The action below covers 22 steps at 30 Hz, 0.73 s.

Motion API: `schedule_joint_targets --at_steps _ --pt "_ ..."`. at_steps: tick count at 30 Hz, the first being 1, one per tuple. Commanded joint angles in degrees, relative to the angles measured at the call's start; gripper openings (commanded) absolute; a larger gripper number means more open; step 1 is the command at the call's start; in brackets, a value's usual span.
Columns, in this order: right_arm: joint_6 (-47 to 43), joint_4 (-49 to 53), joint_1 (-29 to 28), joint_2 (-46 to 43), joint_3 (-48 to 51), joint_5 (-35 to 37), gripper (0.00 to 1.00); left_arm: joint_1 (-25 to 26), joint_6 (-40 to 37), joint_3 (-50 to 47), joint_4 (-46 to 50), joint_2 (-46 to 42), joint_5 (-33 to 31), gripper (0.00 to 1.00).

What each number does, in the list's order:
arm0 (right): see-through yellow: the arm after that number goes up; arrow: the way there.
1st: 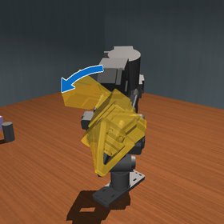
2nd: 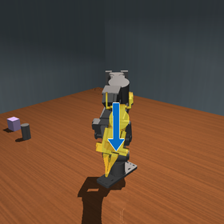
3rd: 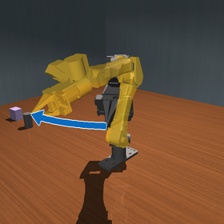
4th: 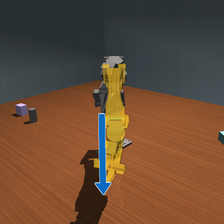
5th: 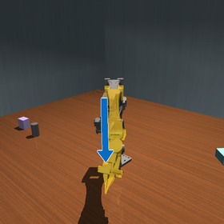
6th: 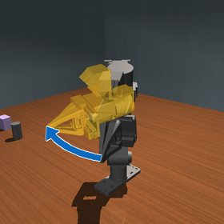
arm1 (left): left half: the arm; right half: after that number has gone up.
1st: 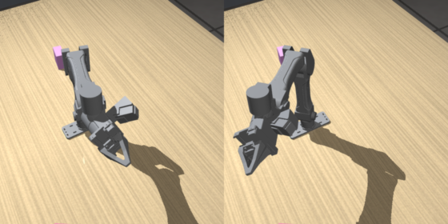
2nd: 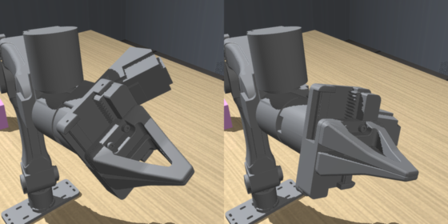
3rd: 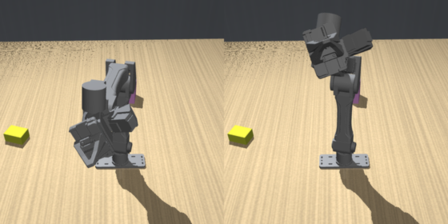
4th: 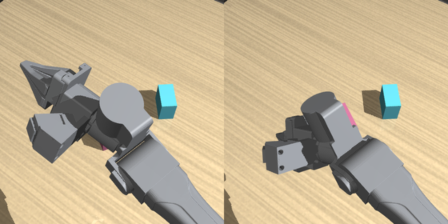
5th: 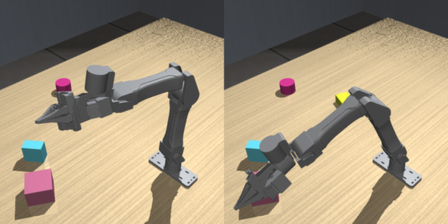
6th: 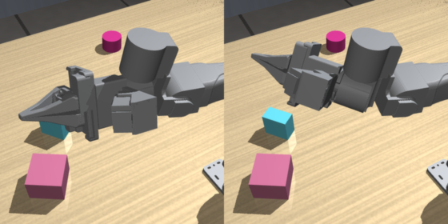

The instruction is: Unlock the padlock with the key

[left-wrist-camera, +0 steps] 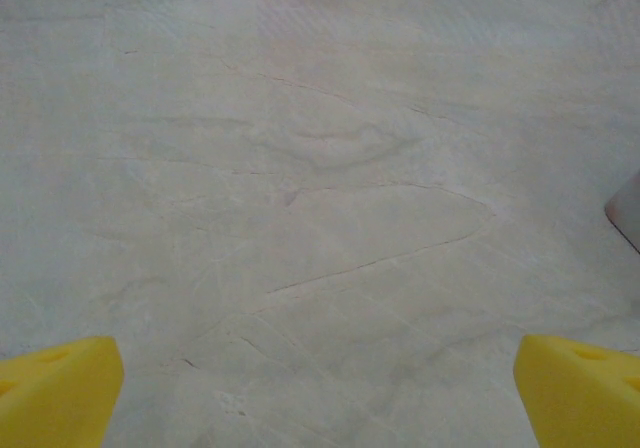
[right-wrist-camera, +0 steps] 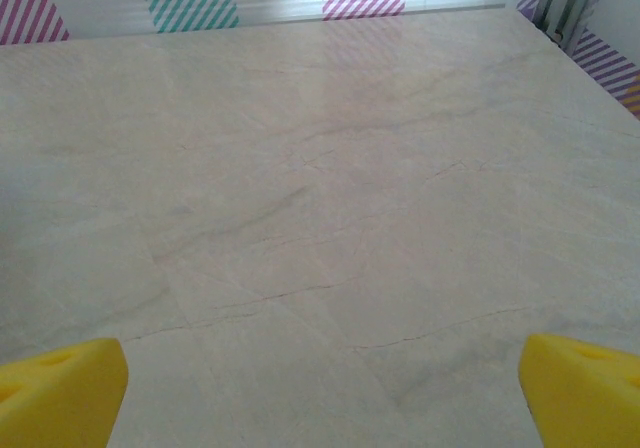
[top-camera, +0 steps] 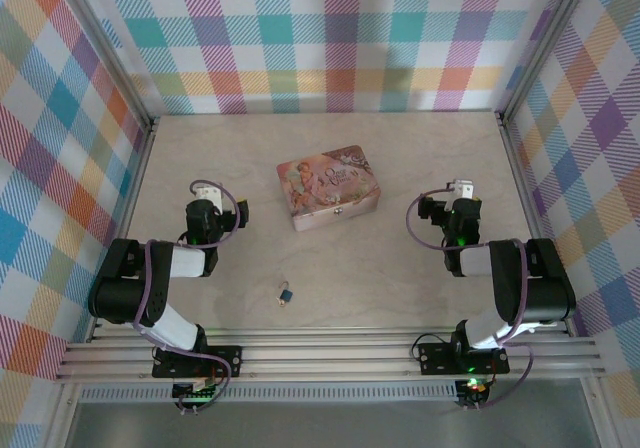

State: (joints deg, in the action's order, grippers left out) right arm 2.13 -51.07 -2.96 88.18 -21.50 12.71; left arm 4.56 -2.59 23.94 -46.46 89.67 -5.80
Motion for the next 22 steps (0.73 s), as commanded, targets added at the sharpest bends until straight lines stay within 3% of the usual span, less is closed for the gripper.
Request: schedule_joint_targets --at_steps 1,22 --pt "0.6 0.2 0.3 -0.2 -0.5 -1.0 1.00 -0.4 0.6 0.3 0.4 0.1 0.9 1.00" --pt "0.5 0.0 0.3 -0.1 -0.4 -1.3 1.00 -0.4 0.6 0.3 0.4 0.1 0.9 1.00"
